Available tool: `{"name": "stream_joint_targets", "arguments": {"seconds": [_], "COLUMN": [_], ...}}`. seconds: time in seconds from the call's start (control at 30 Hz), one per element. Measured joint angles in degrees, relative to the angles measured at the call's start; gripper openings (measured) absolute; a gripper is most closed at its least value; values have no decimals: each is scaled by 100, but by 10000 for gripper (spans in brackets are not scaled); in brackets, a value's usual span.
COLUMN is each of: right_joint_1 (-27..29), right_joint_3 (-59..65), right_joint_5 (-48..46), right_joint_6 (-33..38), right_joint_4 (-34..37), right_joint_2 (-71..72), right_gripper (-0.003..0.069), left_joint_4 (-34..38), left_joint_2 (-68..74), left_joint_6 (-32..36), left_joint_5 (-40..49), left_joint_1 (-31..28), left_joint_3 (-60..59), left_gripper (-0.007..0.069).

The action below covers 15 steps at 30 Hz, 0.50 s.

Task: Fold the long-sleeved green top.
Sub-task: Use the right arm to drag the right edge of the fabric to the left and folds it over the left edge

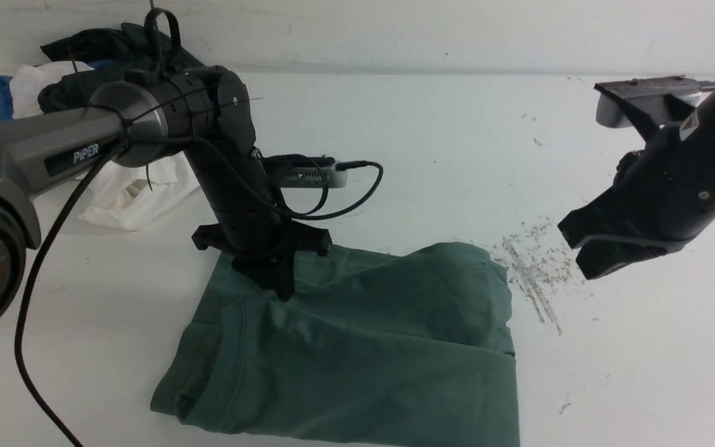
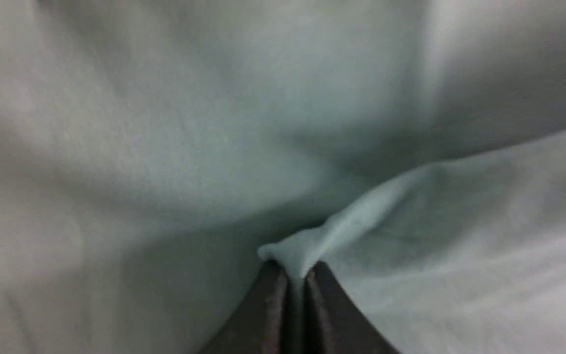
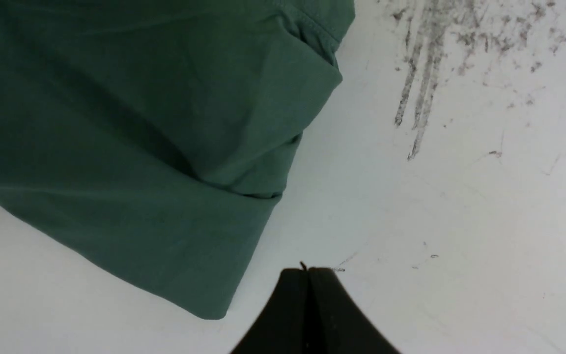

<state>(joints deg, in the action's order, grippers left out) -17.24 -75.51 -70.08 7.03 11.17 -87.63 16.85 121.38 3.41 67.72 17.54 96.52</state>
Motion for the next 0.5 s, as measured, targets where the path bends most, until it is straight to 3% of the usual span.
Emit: {"name": "stream_joint_targets", "arguments": {"seconds": [0.5], "right_joint_1": [0], "right_joint_3": [0], "right_joint_5": [267], "right_joint_6": [0], "right_joint_4": [94], "right_joint_2": [0], "right_gripper": [-15], "left_joint_4": [-636], "left_joint_2": [-238], "left_joint_6": [-152], "left_joint_5": [135], "left_joint_1": [21], "left_joint_3": [392], "left_gripper": [10]}}
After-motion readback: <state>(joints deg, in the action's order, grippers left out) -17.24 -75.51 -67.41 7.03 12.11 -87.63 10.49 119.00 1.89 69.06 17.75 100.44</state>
